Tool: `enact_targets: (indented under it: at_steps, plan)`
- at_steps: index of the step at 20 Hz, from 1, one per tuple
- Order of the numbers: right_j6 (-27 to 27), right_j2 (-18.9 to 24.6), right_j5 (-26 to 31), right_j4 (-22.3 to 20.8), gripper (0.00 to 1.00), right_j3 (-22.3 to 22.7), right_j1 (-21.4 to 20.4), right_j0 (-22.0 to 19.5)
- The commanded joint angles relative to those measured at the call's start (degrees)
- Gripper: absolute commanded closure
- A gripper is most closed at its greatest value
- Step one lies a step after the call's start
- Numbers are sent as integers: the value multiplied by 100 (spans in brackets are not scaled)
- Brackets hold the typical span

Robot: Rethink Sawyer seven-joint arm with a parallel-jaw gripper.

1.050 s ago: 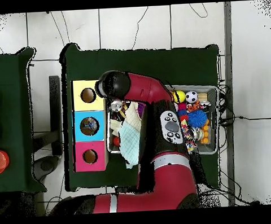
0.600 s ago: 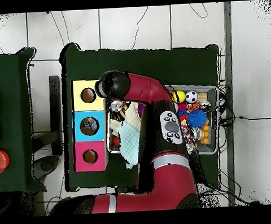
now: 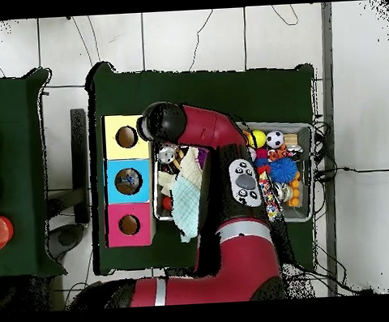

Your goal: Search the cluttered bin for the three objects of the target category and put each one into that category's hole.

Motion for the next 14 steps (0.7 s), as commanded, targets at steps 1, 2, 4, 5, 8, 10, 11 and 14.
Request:
enact_targets:
  at_steps: [1, 2, 4, 5, 8, 10, 11, 14]
  plan:
    - [-12, -84, 425, -331, 0, 72, 464, 26]
    - [-6, -89, 462, -324, 0, 62, 467, 32]
    - [-1, -97, 529, -313, 0, 38, 479, 41]
    - [-8, -120, 667, -321, 0, 3, 483, 60]
    - [25, -278, 1007, -394, 0, -167, 556, 158]
    - [59, -319, 1065, -384, 0, -233, 619, 193]
    - [50, -325, 1091, -377, 0, -220, 633, 186]
    - [69, -417, 1285, -389, 0, -273, 694, 230]
